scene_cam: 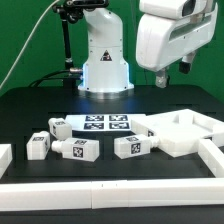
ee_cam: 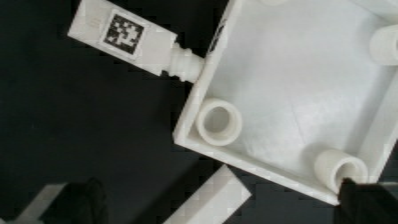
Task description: Assemble one leg
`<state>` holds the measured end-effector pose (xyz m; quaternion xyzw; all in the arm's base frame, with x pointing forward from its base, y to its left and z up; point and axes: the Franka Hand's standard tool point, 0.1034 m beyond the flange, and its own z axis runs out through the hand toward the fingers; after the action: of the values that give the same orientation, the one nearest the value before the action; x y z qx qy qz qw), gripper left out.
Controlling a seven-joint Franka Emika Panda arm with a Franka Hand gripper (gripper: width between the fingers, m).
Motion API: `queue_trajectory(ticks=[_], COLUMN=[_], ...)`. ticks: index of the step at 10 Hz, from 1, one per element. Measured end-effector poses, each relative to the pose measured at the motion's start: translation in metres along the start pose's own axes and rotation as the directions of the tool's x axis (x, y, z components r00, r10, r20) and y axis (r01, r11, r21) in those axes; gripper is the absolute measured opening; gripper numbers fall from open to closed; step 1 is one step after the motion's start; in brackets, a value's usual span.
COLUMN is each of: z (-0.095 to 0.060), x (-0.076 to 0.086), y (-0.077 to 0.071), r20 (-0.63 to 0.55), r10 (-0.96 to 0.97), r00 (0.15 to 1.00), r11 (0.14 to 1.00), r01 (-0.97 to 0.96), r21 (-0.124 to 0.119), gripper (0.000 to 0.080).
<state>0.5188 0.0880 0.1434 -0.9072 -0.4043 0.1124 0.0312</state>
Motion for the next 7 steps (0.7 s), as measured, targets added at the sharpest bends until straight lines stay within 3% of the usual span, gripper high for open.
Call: queue_trajectory(ticks=[5, 7], z=[0.002, 0.021], x=[-0.001, -0.020], y=[0.001, 0.009], r20=[-0.002, -0.061], r10=[-0.013, -0.225], r00=[1.000, 0.972], r11=[1.000, 0.973], r01=[0.013, 0.222], r21=[-0.003, -0.059], gripper=[0.0649, 0.0649])
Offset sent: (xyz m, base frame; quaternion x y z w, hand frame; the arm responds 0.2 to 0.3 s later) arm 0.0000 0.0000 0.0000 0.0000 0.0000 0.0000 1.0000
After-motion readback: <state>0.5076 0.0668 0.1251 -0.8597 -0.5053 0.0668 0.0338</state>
